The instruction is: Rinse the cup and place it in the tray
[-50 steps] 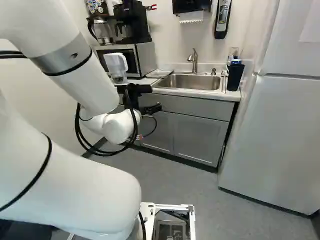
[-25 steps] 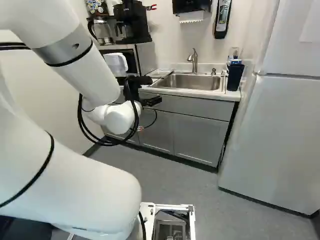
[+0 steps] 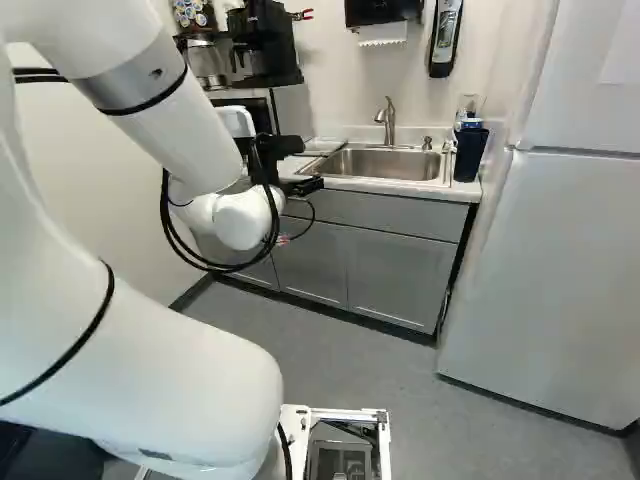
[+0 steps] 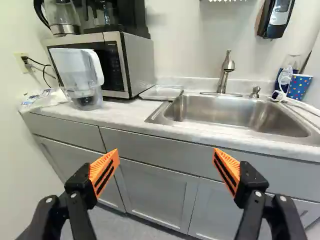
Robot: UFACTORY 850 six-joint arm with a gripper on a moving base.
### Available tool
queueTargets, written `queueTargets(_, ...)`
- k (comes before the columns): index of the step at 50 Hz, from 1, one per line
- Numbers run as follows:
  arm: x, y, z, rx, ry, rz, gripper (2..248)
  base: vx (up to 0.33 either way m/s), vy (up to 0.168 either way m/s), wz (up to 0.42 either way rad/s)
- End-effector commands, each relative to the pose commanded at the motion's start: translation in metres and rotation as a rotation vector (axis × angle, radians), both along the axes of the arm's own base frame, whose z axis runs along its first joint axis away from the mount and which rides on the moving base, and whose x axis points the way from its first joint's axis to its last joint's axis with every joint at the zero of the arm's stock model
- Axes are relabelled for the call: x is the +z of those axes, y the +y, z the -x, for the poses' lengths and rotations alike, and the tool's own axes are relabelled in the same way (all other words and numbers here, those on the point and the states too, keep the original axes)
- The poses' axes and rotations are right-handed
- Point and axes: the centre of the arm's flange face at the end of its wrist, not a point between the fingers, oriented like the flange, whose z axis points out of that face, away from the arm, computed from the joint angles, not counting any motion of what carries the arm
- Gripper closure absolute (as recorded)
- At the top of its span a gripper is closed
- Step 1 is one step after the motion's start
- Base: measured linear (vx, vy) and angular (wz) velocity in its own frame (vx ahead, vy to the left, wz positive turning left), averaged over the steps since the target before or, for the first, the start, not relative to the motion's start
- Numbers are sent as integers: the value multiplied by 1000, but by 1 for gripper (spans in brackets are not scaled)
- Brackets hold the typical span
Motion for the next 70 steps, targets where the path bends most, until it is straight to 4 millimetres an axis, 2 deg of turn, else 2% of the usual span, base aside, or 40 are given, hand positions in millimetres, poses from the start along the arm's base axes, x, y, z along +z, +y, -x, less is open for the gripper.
queueTargets(29, 26, 0, -22, 0, -17, 0, 3, 0, 0, 0)
queueTargets(70, 64, 0, -42, 1, -46, 0, 3, 0, 0, 0)
